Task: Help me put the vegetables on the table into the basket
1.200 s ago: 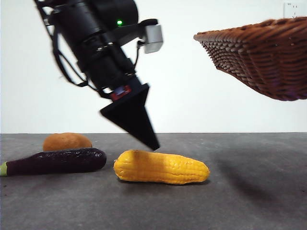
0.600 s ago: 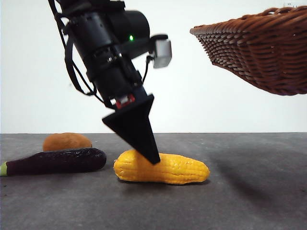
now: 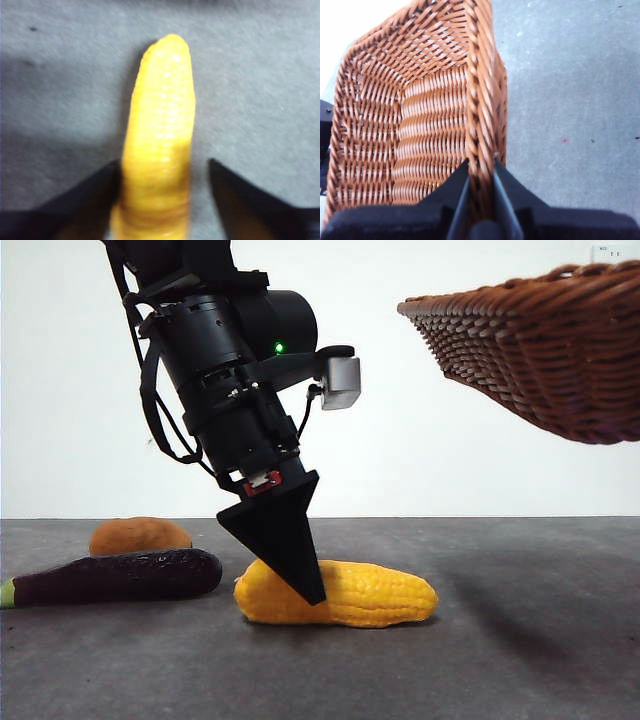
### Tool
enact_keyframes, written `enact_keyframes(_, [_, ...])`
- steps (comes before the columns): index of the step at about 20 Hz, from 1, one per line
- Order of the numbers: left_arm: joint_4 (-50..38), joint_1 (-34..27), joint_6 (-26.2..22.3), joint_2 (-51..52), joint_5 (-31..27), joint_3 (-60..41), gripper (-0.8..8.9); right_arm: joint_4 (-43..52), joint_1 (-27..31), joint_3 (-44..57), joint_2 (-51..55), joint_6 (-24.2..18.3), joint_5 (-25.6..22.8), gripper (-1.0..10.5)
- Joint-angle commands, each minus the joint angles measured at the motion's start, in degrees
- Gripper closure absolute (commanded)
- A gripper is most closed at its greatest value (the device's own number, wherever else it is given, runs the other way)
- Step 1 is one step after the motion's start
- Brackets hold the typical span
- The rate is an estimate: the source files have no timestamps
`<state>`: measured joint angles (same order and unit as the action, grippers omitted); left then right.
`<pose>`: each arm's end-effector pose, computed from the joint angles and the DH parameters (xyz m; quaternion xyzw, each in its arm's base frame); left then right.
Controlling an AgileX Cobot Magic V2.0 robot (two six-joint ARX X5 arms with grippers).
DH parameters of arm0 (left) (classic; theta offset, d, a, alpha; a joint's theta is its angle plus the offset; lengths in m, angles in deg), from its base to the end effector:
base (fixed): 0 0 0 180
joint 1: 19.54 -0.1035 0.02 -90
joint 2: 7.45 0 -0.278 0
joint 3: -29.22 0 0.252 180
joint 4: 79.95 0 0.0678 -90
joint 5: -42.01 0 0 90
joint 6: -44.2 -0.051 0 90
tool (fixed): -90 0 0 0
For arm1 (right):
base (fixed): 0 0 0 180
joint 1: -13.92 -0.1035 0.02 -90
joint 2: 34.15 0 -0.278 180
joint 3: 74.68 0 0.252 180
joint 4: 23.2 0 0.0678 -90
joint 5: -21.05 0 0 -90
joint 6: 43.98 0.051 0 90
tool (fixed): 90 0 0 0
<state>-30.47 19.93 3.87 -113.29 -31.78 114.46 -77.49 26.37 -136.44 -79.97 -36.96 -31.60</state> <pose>0.2778 -0.2472 0.1725 0.3582 0.3961 -0.5528 0.6397 0.1566 -0.0029 0.3049 0.1945 0.3098 0.1850 0.9121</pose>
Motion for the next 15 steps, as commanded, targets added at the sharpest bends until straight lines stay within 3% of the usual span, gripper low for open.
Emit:
enact_keyframes(1, [0.70, 0.26, 2.16, -0.26, 0.24, -0.28, 8.19, 0.92, 0.04, -0.20, 0.31, 0.15, 0.00, 9.6])
enact_keyframes(9, [1.27, 0.04, 6.49, 1.03, 0.31, 0.00, 8.19, -1.46, 0.04, -0.20, 0.24, -1.73, -5.05, 9.6])
enact_keyframes(15, [6.56, -4.61, 7.13, 12.44, 0.72, 0.00, 8.19, -1.05, 0.04, -0.20, -2.60, -1.73, -6.56, 9.6])
